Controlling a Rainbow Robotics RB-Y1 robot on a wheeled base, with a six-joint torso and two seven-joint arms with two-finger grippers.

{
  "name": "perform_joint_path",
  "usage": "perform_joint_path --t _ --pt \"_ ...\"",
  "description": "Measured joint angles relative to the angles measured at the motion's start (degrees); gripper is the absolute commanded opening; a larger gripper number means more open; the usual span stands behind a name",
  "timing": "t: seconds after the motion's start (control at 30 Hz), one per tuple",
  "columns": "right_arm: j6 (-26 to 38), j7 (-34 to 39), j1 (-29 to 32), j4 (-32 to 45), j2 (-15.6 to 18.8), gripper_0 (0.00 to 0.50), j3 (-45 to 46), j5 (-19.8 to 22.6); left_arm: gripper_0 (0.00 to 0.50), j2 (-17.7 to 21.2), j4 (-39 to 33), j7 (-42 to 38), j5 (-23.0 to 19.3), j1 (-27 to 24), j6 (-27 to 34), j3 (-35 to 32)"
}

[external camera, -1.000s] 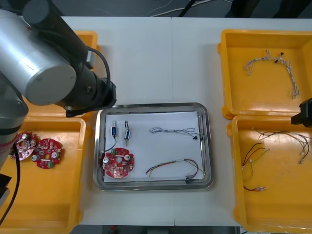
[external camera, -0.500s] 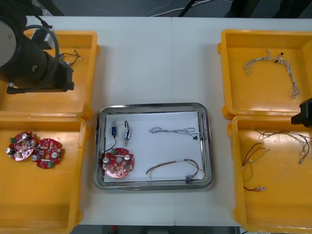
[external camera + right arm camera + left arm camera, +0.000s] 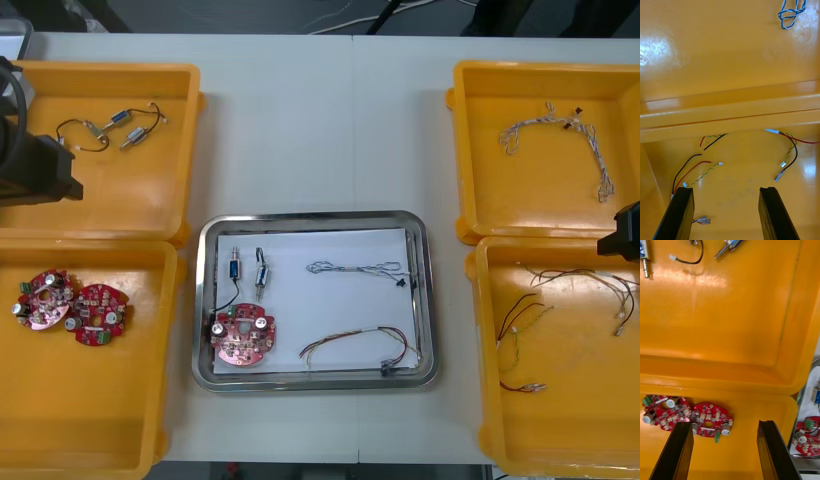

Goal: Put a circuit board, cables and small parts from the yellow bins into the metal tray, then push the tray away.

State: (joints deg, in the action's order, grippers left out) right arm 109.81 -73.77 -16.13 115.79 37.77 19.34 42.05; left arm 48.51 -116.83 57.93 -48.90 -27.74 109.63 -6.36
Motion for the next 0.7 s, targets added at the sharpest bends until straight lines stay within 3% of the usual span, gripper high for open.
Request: perform_joint_path --t 0.3,0.7 --pt "0.00 0.00 0.01 0.02 0.00 0.500 0.00 0.00 0.500 1.86 -4.69 0.00 -0.89 5.88 0.00 -2.11" --pt "0.00 0.00 0.01 0.03 0.00 0.500 0.00 0.00 0.500 1.86 -5.42 0.00 -0.90 7.21 0.00 -3.12"
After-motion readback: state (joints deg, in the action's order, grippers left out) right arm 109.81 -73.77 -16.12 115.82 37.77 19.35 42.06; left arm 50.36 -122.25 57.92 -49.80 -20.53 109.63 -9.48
